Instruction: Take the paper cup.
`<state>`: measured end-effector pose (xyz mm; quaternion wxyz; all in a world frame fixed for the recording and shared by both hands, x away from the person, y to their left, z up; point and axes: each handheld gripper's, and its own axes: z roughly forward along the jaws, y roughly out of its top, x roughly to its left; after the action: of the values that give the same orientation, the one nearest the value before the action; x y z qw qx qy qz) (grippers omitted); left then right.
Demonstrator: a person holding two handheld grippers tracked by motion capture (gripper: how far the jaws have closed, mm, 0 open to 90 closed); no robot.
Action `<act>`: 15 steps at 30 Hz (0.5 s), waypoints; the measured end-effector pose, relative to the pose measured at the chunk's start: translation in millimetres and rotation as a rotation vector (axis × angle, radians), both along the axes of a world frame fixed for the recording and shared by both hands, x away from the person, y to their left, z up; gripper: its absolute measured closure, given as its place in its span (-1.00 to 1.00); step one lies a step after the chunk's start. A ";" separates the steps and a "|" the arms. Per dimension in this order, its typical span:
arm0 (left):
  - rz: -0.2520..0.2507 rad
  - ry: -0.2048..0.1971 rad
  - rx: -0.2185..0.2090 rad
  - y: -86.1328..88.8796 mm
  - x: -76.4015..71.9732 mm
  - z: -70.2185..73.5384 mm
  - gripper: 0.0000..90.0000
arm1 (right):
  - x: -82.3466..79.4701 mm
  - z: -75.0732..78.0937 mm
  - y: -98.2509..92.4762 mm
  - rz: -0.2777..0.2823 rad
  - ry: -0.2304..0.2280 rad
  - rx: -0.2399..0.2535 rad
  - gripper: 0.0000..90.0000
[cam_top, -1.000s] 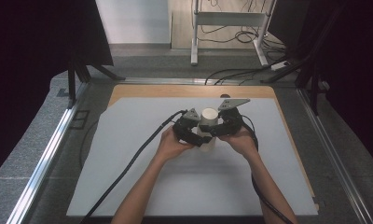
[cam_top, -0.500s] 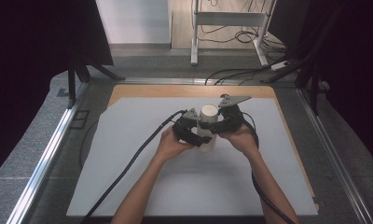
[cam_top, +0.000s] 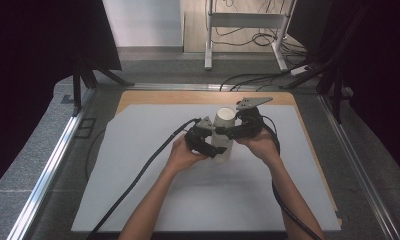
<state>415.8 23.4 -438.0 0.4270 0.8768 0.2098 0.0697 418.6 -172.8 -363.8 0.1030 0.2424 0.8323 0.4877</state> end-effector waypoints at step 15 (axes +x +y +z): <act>0.018 -0.007 -0.015 10.4 -4.0 3.0 -0.79 | -3.4 27.2 -10.3 -0.018 -0.019 0.038 -0.36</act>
<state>411.9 33.9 -435.1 0.4335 0.8715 0.2166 0.0747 415.2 -183.1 -336.6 0.1108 0.2474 0.8196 0.5048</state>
